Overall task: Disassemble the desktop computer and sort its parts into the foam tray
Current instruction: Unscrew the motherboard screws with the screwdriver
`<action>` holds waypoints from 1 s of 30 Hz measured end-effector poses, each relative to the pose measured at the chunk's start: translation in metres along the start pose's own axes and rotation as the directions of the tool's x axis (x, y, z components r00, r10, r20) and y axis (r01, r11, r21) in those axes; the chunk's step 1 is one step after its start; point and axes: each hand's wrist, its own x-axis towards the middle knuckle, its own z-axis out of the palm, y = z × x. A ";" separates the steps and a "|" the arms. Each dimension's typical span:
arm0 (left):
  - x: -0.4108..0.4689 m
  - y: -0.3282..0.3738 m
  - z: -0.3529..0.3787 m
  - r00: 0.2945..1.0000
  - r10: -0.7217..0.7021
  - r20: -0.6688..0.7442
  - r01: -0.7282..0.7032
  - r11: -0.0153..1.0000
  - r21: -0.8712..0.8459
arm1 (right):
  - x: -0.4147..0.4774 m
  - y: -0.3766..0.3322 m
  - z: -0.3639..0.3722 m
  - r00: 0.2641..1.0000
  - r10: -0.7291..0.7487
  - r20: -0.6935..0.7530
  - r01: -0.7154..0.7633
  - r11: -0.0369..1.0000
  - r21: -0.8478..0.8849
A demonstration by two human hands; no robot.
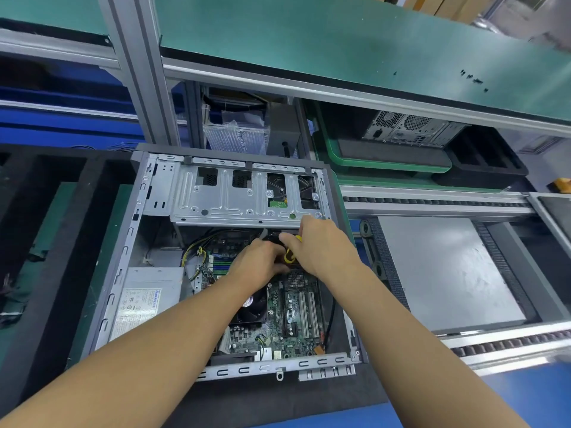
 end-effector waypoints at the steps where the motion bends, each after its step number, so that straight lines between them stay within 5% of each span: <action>1: 0.000 0.000 0.000 1.000 0.007 0.004 -0.007 1.000 -0.005 | 0.000 0.000 0.001 1.000 0.003 -0.009 -0.003 1.000 -0.009; 9: -0.002 -0.002 -0.001 0.997 0.058 -0.048 -0.058 0.998 -0.006 | -0.002 0.004 -0.004 0.988 -0.117 0.105 0.107 0.990 0.092; 16: -0.003 0.004 -0.002 0.999 0.021 -0.032 -0.022 0.999 -0.035 | -0.001 0.004 -0.001 0.999 0.050 0.002 -0.050 0.998 0.038; 21: -0.004 0.004 -0.007 1.000 0.010 0.018 -0.009 0.999 -0.046 | -0.004 0.005 -0.007 0.997 -0.058 0.057 0.053 0.995 0.086; 30: -0.019 0.013 -0.019 0.988 0.112 -0.105 -0.127 0.980 -0.152 | -0.008 0.010 -0.011 0.983 -0.142 0.120 0.126 0.983 0.137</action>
